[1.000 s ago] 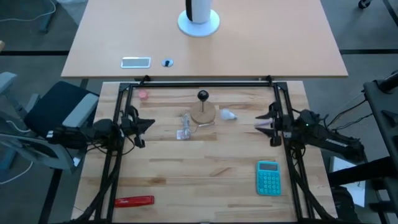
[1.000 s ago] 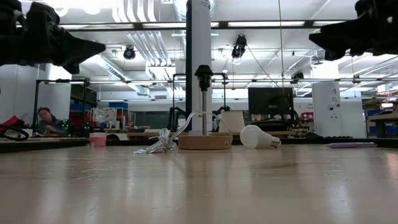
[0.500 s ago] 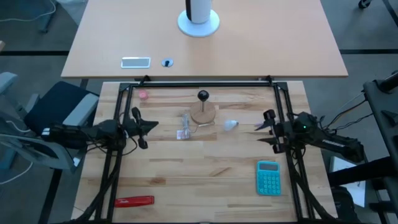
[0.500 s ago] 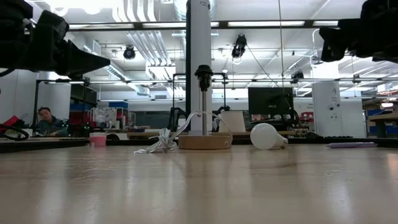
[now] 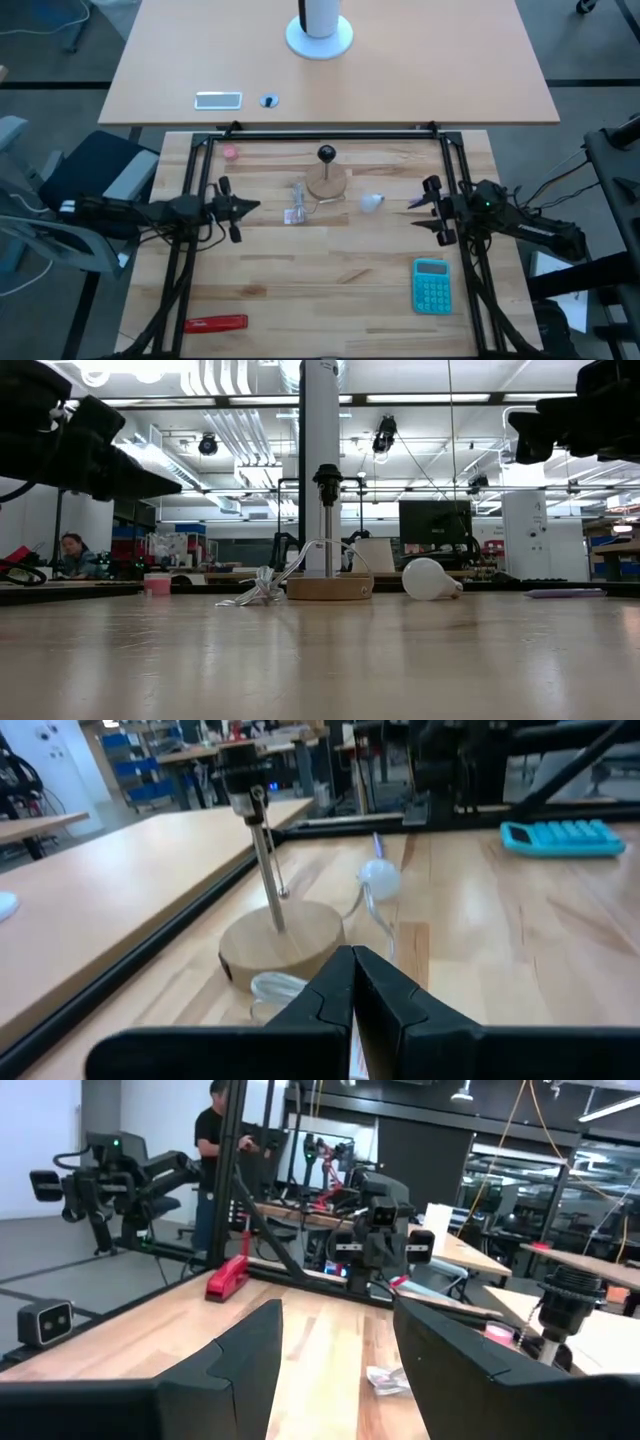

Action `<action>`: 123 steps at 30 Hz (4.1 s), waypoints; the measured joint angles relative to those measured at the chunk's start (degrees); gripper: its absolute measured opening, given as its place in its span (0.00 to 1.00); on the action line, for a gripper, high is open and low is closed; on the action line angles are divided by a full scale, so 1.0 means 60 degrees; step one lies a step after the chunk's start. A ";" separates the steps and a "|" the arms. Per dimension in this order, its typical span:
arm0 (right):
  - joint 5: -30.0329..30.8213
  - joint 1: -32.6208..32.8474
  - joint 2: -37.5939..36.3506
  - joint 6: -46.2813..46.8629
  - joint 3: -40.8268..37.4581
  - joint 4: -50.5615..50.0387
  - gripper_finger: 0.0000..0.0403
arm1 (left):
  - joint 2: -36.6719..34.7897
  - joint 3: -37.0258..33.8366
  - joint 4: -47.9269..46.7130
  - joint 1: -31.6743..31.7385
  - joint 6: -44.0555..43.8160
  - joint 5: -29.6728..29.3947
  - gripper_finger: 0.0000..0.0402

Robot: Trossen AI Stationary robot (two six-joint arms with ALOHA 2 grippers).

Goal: Screw lightbulb
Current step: Return to Home Position

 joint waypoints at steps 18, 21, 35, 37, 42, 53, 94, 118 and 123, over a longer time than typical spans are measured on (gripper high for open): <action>0.0006 0.0000 0.0000 0.0637 0.0000 -0.0002 0.49 | 0.1363 0.0000 0.0004 0.0000 0.0003 0.0000 0.00; 0.0006 0.0000 0.0000 0.0643 0.0000 -0.0002 0.49 | 0.1532 0.0000 0.0004 0.0000 0.0002 0.0000 0.00; 0.0006 0.0000 0.0000 0.0636 0.0007 -0.0002 0.51 | 0.2124 0.0000 0.0004 0.0000 0.0003 0.0000 0.00; 0.0006 0.0000 0.0000 0.0640 0.0007 -0.0002 0.51 | 0.2193 0.0000 0.0004 0.0000 0.0003 0.0000 0.00; 0.0006 0.0000 0.0000 0.0638 0.0007 -0.0002 0.53 | 0.2359 0.0000 0.0004 0.0000 0.0003 0.0003 0.00; 0.0006 0.0000 0.0000 0.0640 0.0007 -0.0002 0.51 | 0.2648 0.0000 0.0004 0.0000 0.0003 0.0003 0.00; 0.0008 -0.0003 -0.0004 0.0640 0.0011 -0.0005 0.59 | 0.3220 0.0000 0.0015 0.0000 0.0003 0.0004 0.00; 0.0008 -0.0004 -0.0004 0.0639 0.0011 -0.0005 0.58 | 0.3231 0.0000 0.0019 0.0000 0.0002 0.0003 0.00; 0.0006 -0.0004 -0.0004 0.0640 0.0011 -0.0005 0.60 | 0.3231 0.0000 0.0022 0.0003 0.0003 0.0004 0.00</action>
